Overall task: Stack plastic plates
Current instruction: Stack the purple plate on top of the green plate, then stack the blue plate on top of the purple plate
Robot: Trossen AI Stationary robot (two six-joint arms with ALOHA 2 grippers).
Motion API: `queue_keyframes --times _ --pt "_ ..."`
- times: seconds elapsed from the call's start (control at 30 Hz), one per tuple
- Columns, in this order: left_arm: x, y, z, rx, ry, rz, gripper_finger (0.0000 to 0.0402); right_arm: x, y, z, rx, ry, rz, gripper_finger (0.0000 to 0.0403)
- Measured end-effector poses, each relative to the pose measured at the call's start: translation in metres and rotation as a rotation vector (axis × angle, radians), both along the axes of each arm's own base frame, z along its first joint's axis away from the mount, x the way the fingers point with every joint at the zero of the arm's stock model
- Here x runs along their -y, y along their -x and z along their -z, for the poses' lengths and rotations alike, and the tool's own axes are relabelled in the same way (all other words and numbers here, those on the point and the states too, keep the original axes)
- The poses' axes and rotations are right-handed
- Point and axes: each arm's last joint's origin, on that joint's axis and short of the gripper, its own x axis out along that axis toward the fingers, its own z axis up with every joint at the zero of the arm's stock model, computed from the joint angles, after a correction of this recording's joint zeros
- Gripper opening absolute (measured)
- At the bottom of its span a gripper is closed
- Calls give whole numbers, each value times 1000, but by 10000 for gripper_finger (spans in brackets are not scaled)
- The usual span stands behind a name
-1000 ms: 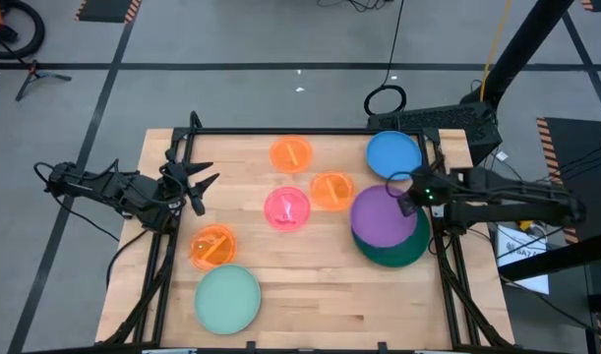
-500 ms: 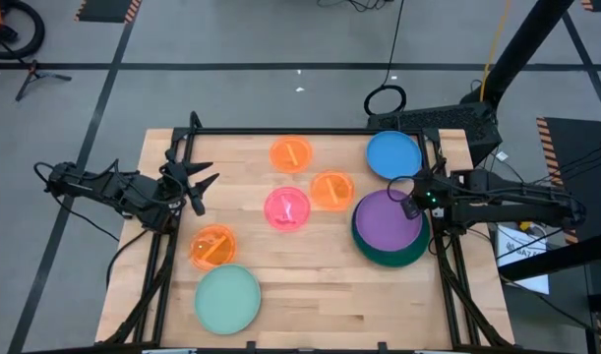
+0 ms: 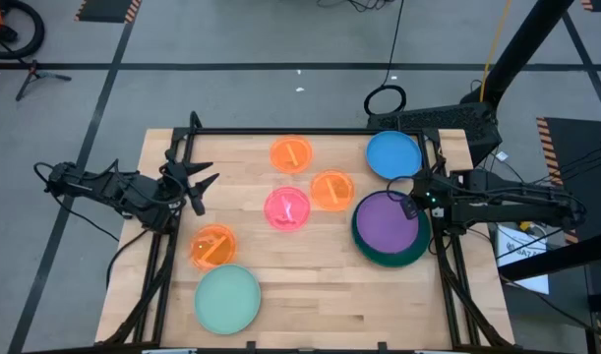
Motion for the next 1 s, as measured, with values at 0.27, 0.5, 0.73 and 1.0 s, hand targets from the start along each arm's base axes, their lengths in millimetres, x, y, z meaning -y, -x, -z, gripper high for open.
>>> queue_keyframes --times 0.27,0.5,0.73,1.0 --pt "0 0 0 0 0 0 170 4 -16 -8 173 65 -13 77" --pt "0 0 0 0 1 0 170 9 -44 -13 312 115 -54 77" --pt "0 0 0 2 0 0 170 15 -80 -3 323 144 -94 77" --pt "0 0 -1 0 -22 2 170 30 -116 -9 193 155 -125 77"
